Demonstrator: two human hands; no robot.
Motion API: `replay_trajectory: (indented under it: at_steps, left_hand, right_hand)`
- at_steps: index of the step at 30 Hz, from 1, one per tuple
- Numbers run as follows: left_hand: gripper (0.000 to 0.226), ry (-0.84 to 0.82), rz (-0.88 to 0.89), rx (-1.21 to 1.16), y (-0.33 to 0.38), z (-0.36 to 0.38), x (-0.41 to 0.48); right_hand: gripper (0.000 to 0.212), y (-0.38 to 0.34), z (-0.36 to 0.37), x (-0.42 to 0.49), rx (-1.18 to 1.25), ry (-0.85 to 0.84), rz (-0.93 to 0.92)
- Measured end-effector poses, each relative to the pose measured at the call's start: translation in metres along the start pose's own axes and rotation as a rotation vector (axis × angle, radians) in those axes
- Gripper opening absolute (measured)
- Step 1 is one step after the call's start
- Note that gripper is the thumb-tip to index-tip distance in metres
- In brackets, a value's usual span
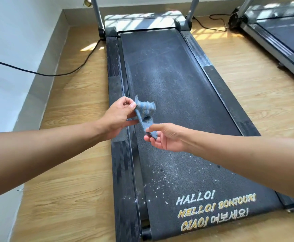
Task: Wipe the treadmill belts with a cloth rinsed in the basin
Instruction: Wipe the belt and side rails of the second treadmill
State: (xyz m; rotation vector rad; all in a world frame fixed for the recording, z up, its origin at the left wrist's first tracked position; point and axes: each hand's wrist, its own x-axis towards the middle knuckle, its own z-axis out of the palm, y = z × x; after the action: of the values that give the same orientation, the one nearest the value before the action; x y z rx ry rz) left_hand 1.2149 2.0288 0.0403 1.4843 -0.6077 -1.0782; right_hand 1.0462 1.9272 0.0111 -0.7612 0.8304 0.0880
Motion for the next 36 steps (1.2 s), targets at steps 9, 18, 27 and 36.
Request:
replay_trajectory:
  at_steps: [9, 18, 27, 36]
  left_hand:
    - [0.047, -0.052, -0.098, -0.236, 0.023, -0.002, 0.006]
    - [0.013, 0.205, -0.085, 0.042, 0.015, -0.007, 0.014]
    - [0.038, -0.066, 0.007, 0.411, 0.004, -0.021, 0.014]
    - [0.017, -0.11, 0.174, 0.82, -0.012, -0.02, 0.018]
  right_hand:
    - [0.092, -0.013, -0.009, 0.003, -0.309, -0.067, -0.151]
    - [0.018, -0.034, -0.016, 0.007, -0.167, -0.014, -0.305]
    - [0.014, -0.027, -0.015, 0.002, -0.196, 0.054, -0.309]
    - [0.029, -0.032, -0.028, 0.018, -0.431, 0.235, -0.438]
